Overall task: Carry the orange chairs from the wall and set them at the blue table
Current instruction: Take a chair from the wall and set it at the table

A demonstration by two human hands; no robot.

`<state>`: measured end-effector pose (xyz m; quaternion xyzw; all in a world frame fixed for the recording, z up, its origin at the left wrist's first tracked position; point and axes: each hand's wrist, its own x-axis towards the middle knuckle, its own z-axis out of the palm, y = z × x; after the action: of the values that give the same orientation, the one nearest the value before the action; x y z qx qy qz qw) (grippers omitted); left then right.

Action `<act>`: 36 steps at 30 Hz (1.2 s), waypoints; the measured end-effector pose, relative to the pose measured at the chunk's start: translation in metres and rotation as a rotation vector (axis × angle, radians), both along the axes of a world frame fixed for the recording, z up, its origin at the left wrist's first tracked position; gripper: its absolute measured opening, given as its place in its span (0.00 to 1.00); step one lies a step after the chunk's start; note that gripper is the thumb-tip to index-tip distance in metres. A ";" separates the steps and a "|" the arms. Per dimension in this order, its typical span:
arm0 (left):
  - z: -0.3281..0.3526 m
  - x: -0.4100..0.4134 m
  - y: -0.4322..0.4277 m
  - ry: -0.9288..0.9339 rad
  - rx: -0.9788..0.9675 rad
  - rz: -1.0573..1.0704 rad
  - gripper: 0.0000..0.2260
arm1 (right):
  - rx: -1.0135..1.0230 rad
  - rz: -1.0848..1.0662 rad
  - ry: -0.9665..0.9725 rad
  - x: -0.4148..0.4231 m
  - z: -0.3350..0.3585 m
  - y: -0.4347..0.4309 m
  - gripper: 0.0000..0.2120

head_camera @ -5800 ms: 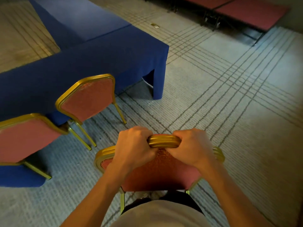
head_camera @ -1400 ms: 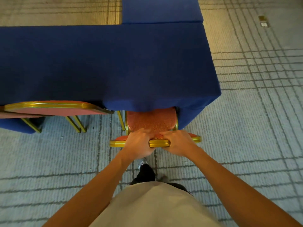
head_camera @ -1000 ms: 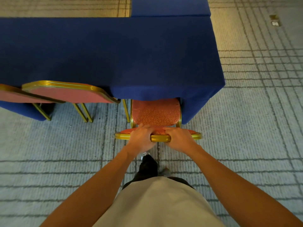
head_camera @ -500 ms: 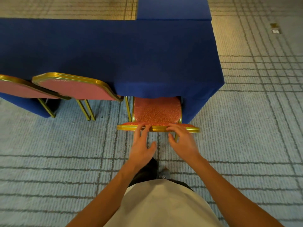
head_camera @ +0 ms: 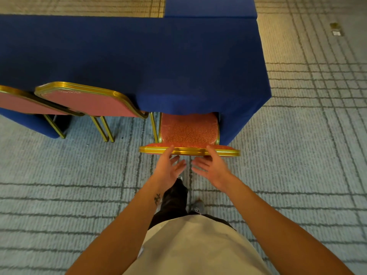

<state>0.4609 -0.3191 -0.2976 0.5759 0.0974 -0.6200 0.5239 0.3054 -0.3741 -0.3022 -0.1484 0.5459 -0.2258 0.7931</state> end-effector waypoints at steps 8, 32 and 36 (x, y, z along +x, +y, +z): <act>-0.029 0.013 -0.043 0.149 -0.012 0.116 0.13 | 0.130 -0.262 -0.014 0.027 -0.023 -0.030 0.21; -0.031 0.056 -0.168 0.182 -0.078 0.174 0.05 | 0.089 -0.306 -0.011 0.073 -0.025 -0.153 0.10; -0.034 0.065 -0.196 0.173 -0.090 0.175 0.07 | 0.068 -0.324 0.001 0.083 -0.024 -0.180 0.12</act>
<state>0.5262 -0.5151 -0.3311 0.4857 0.1641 -0.6230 0.5908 0.3882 -0.5544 -0.3263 -0.0314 0.5707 -0.3320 0.7504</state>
